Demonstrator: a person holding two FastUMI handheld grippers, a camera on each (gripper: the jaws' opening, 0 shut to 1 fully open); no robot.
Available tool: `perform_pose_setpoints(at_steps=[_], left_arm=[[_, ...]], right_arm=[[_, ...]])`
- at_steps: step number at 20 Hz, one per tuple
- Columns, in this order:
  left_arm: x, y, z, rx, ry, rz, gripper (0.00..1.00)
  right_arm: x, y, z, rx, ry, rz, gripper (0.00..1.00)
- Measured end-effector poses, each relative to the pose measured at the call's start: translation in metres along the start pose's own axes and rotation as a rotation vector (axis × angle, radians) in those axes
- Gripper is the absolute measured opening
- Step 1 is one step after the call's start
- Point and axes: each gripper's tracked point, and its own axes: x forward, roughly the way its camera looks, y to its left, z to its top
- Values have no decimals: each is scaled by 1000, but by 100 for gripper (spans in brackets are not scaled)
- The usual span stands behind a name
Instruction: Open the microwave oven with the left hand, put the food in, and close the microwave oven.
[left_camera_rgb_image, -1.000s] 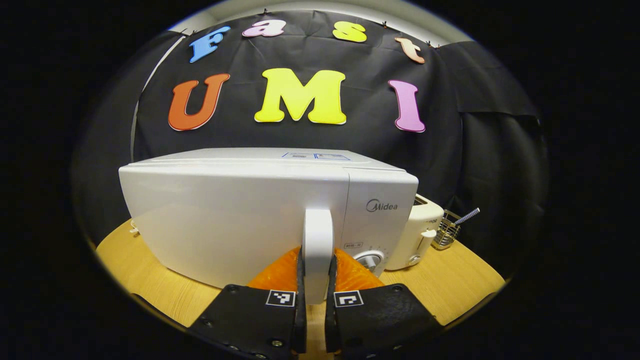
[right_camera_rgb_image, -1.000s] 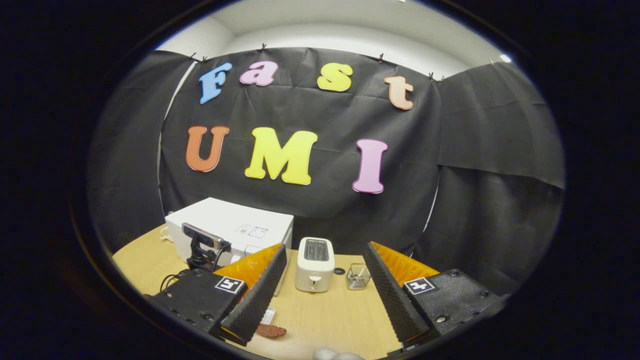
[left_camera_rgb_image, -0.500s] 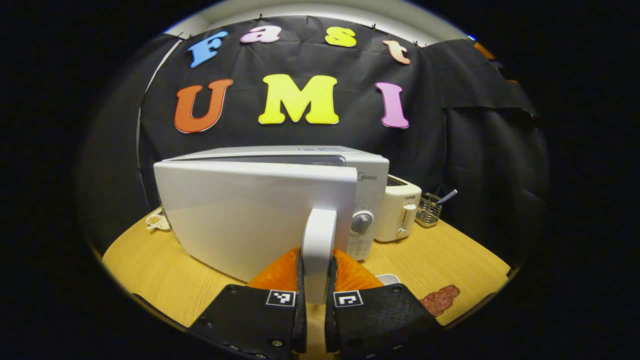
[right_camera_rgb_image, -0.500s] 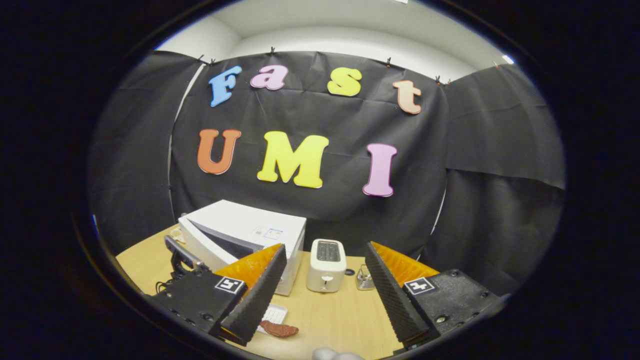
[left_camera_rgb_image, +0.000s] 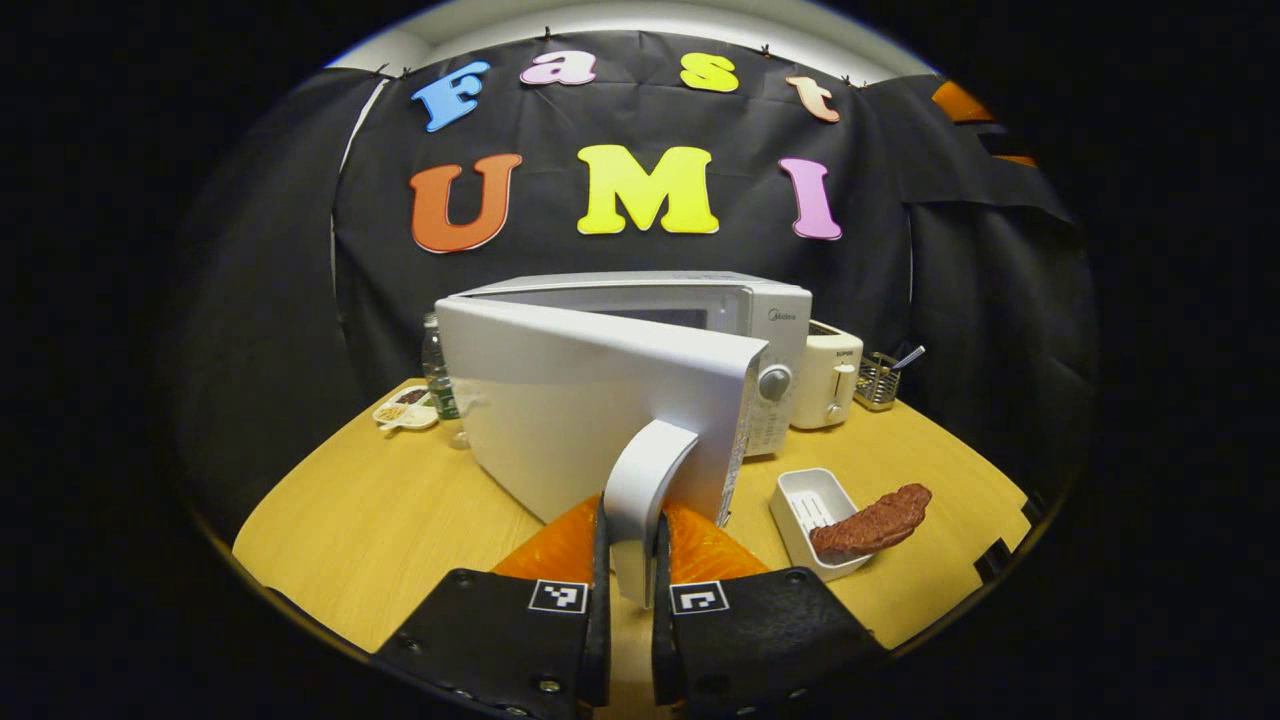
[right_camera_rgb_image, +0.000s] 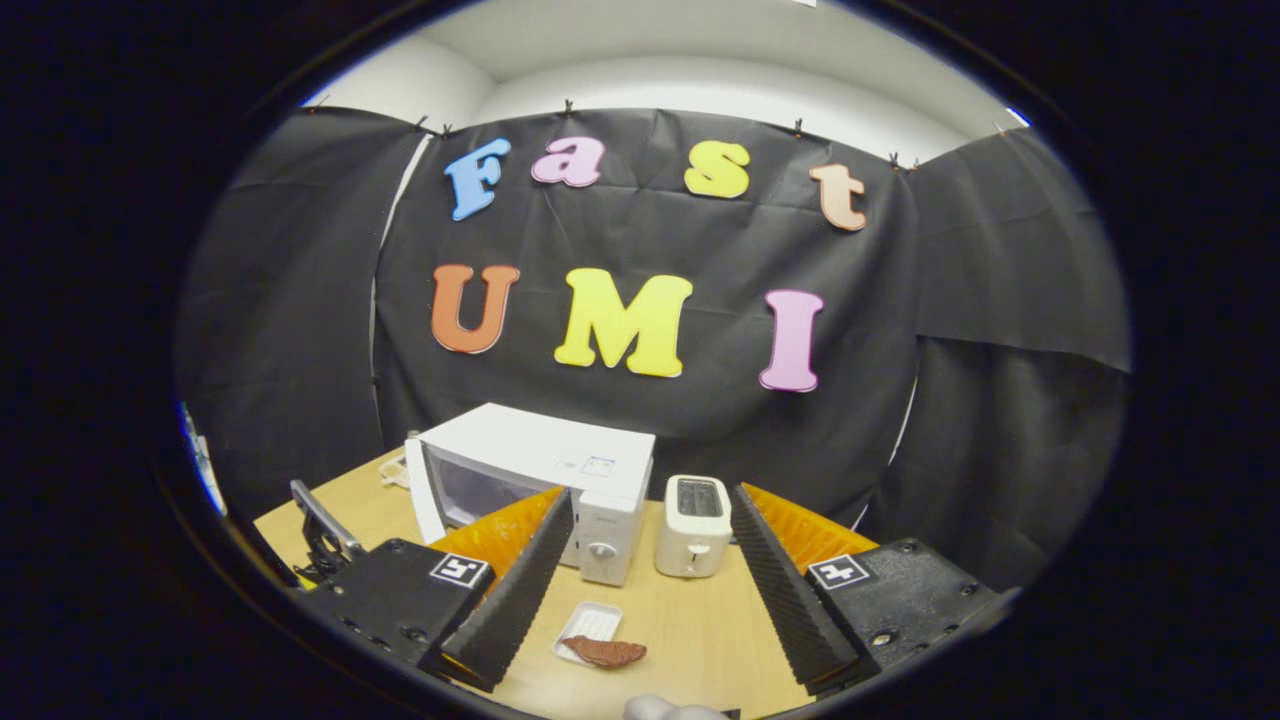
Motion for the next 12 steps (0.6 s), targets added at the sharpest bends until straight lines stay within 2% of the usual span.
perform_pose_setpoints(at_steps=[2, 3, 4, 7, 8, 9, 10, 11, 12], left_arm=[[-16, 23, -5, 2, 21, 38, 16], [-21, 34, -6, 4, 21, 55, 16], [-28, 46, -9, 5, 23, 80, 16], [-43, 80, -18, -5, 40, 140, 15], [-48, 89, -22, -18, 50, 143, 15], [-52, 97, -23, -29, 50, 150, 15], [-54, 103, -24, -33, 50, 154, 16], [-56, 107, -25, -40, 49, 148, 15], [-58, 112, -27, -49, 53, 144, 16]], right_arm=[[-8, 9, 1, 3, -4, 10, 95], [-11, 13, 1, 2, -4, 15, 100], [-15, 18, 2, 0, -6, 18, 96], [-24, 26, 0, 3, -9, 25, 96], [-27, 29, -1, 3, -5, 28, 100], [-30, 32, -1, 6, -7, 30, 100], [-32, 36, 0, 5, -6, 33, 96], [-34, 38, 0, 1, -8, 35, 100], [-36, 41, 1, -2, -10, 38, 100]])
